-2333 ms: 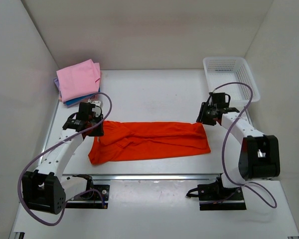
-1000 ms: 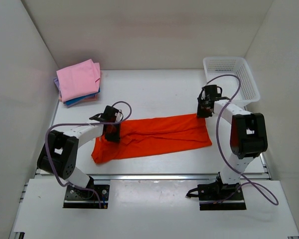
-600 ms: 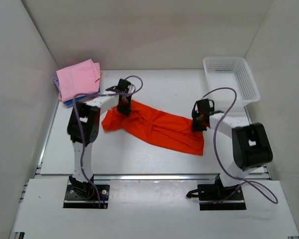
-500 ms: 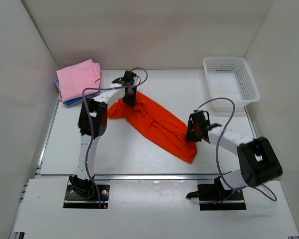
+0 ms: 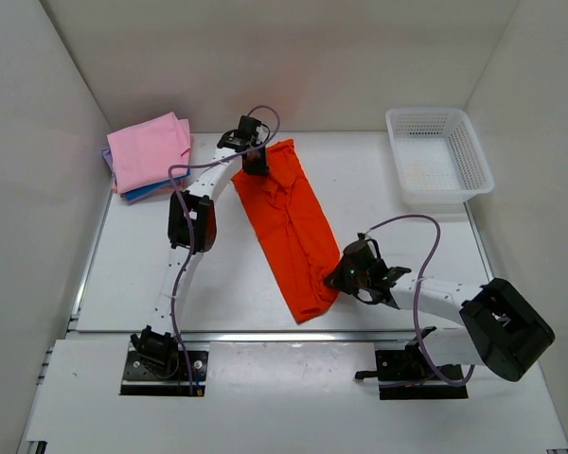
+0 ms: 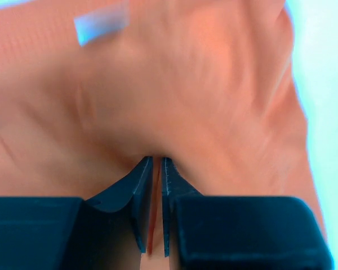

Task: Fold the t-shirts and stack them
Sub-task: Rotate the tshirt 95 degrees

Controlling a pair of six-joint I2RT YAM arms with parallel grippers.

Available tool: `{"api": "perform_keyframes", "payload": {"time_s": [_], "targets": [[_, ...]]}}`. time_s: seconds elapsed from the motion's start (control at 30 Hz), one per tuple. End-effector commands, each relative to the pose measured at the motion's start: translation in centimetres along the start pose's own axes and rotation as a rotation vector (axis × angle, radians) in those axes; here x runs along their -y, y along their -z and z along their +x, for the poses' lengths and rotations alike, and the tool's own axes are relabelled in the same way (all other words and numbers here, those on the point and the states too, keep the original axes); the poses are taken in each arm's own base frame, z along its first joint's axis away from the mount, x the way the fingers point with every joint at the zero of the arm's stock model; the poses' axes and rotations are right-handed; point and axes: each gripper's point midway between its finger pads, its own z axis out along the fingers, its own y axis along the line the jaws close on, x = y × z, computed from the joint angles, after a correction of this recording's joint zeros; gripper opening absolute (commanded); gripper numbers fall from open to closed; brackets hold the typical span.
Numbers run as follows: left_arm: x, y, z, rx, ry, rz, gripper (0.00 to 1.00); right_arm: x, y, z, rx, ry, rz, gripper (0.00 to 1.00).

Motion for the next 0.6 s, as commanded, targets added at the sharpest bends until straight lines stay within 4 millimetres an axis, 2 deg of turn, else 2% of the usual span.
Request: {"api": "perform_keyframes", "payload": {"time_s": [0.0, 0.03, 0.07, 0.17, 0.27, 0.3, 0.37, 0.43, 0.47, 0.5, 0.53, 0.57], "targets": [[1.7, 1.9, -6.0, 0.145, 0.085, 0.122, 0.22, 0.0, -0.1, 2.3, -0.006, -0.034, -0.015, 0.00], [1.8, 1.4, -6.3, 0.159, 0.107, 0.149, 0.22, -0.6, 0.1, 2.7, 0.007, -0.030, -0.037, 0.00], [2.1, 0.9, -5.6, 0.141, 0.133, 0.166, 0.20, -1.0, 0.2, 2.8, 0.022, -0.029, -0.053, 0.00], [2.0, -0.5, -5.3, 0.161, 0.156, 0.199, 0.19, -2.5, 0.8, 3.8, 0.031, 0.013, -0.115, 0.00], [3.3, -1.6, -5.3, 0.160, 0.159, 0.236, 0.19, -3.3, 1.1, 4.8, -0.004, 0.101, -0.135, 0.00], [3.4, -2.2, -5.2, 0.159, 0.155, 0.249, 0.18, -3.8, 1.4, 4.8, -0.001, 0.124, -0.151, 0.00], [4.5, -2.0, -5.8, 0.183, 0.153, 0.280, 0.18, -4.6, 1.7, 4.3, 0.022, 0.180, -0.197, 0.00], [4.7, -0.6, -6.9, 0.203, 0.151, 0.311, 0.20, -5.7, 2.1, 3.6, 0.030, 0.205, -0.274, 0.00], [5.6, 1.2, -8.1, 0.225, 0.145, 0.339, 0.21, -5.7, 2.1, 3.7, 0.022, 0.234, -0.266, 0.00], [6.0, 3.6, -10.0, 0.267, 0.132, 0.366, 0.22, -6.5, 2.5, 3.3, 0.031, 0.253, -0.278, 0.00], [6.4, 4.8, -10.3, 0.270, 0.125, 0.372, 0.22, -6.8, 2.6, 3.3, 0.040, 0.325, -0.290, 0.00], [6.6, 7.4, -11.4, 0.289, 0.104, 0.375, 0.23, -7.3, 2.7, 2.8, 0.059, 0.379, -0.289, 0.00]]}}
